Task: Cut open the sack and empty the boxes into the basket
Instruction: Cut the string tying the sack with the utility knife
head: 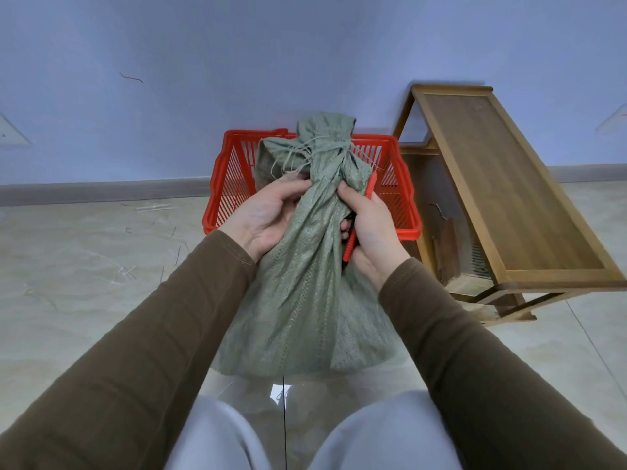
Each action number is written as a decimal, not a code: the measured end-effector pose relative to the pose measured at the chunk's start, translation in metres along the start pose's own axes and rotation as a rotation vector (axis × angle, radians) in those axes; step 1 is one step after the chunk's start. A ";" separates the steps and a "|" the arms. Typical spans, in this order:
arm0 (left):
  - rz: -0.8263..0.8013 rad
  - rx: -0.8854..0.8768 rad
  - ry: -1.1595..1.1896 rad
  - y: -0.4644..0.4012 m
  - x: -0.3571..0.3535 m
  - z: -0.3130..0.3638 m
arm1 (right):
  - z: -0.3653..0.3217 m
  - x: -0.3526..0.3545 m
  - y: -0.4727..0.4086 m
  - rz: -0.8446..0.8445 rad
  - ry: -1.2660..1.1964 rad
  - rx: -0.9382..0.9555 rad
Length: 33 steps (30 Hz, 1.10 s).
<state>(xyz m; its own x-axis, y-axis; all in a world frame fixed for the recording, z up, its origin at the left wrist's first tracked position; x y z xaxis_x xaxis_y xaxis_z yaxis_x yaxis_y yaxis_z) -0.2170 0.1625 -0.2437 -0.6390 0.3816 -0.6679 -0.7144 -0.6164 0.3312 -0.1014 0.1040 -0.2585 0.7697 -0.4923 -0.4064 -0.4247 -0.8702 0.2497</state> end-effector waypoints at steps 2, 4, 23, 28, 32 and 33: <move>-0.029 -0.002 -0.013 0.002 0.002 0.000 | 0.002 0.002 -0.003 0.000 -0.045 0.005; -0.040 0.019 -0.030 0.004 0.003 0.000 | 0.000 0.003 -0.005 0.006 -0.029 0.045; 0.105 -0.222 -0.516 0.007 0.007 0.008 | -0.004 -0.001 -0.008 -0.074 0.064 -0.006; 0.297 -0.609 -1.239 0.014 0.003 0.028 | -0.009 0.005 -0.002 -0.065 0.166 -0.169; 0.355 -0.698 -1.280 0.018 0.004 0.028 | -0.007 -0.001 0.005 -0.103 0.272 -0.147; 0.373 -0.704 -1.235 0.017 0.003 0.028 | -0.004 -0.005 0.007 -0.135 0.271 -0.159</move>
<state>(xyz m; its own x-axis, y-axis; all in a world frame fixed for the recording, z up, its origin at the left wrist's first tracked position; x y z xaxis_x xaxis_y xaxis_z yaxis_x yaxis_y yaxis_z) -0.2393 0.1721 -0.2211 -0.8426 0.2391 0.4825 -0.4050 -0.8720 -0.2751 -0.1063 0.1003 -0.2511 0.9217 -0.3314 -0.2017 -0.2474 -0.9026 0.3523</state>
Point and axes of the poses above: each hand's wrist, its own y-axis away from the middle knuckle, its own x-axis out of the back of the hand, z = x × y, the point moved 6 cm from there along -y, towards the middle knuckle, and after that the axes turned 3 degrees about x, right-handed, at the moved point
